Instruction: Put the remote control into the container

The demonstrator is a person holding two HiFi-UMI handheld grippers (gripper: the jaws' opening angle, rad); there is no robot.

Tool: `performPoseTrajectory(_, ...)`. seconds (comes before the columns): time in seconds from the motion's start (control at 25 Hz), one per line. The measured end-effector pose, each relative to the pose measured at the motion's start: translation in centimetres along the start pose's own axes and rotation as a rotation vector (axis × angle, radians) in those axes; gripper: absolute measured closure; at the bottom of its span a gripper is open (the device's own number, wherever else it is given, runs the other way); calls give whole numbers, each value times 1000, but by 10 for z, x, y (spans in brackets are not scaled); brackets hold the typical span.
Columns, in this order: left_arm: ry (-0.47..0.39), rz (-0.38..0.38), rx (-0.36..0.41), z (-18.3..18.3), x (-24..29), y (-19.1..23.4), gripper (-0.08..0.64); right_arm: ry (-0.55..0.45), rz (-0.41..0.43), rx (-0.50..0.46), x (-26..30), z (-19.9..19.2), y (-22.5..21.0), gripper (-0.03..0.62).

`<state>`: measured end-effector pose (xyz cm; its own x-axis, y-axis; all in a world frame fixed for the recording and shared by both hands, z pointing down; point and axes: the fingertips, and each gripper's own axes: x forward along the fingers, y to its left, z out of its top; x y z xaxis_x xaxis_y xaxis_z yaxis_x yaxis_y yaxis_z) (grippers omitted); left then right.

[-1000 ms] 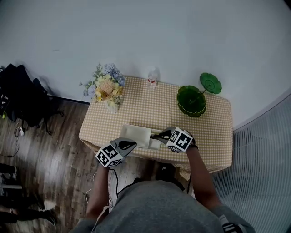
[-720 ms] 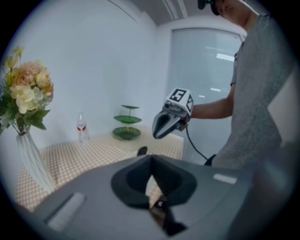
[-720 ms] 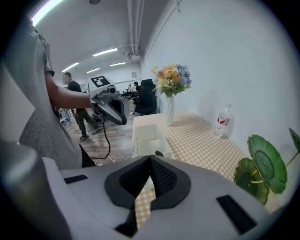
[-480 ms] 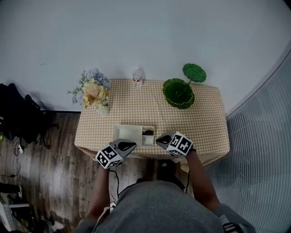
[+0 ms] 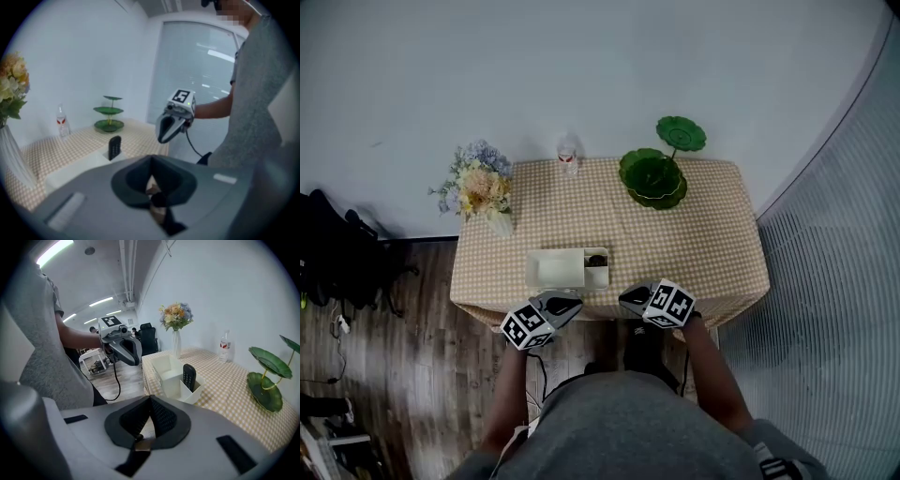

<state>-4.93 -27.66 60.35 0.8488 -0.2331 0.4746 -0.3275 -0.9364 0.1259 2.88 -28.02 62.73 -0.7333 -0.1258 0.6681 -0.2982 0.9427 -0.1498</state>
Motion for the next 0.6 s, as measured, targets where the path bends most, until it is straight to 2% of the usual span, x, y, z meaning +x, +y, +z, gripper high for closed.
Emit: performPoseTrajectory(0.6,3,-20,12,-10,2,-23,560,-17,-15,-5,-2,-14,27,574)
